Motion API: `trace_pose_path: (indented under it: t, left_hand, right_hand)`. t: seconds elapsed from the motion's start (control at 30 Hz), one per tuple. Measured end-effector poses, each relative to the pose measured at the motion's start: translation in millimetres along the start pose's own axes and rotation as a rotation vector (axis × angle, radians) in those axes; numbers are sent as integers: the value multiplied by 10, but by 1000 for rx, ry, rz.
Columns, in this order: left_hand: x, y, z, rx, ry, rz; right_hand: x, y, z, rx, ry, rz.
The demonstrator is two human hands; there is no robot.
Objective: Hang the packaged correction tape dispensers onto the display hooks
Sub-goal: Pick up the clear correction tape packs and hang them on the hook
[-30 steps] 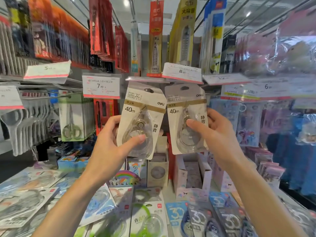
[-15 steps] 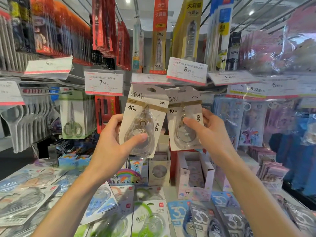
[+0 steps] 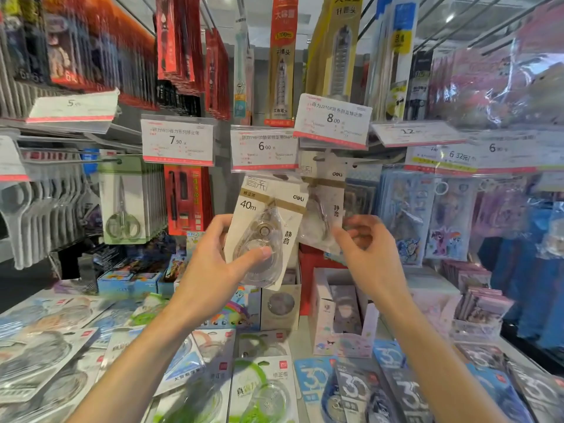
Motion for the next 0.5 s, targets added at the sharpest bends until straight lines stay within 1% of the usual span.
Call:
trace_pose_path:
  t: [0.03,0.13,0.17,0.23,0.4,0.5]
  left_hand:
    - [25,-15,53,-8,-5,-9]
    - [90,-59,249,-46,-39,-34]
    - [110,-68,317,-60,-53,-36]
    - [135,-72,438,-84,-80,-36]
    - [141,-38,556,-89,-99,-24]
    - [153,-30,586,-105,-124,-26]
  right_hand:
    - [-58,-15,17,19,-9,-10]
    - [-199,-80,243,52,-153,-15]
    - [-237,-102,307,59,-177,-16]
    - [-290,-139,362,92,-165,-26]
    - [-339,-90,312,180,-59,6]
    - [-327,-48,323,222,-75,25]
Point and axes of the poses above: each hand's wrist, its own x-axis towards the middle knuckle, its own z-axis out of the palm, y = z × x, the point moved 10 cm from there along x, towards the middle knuckle, and after that the axes turned 15 degrees about -y, right-handed, at the moved point
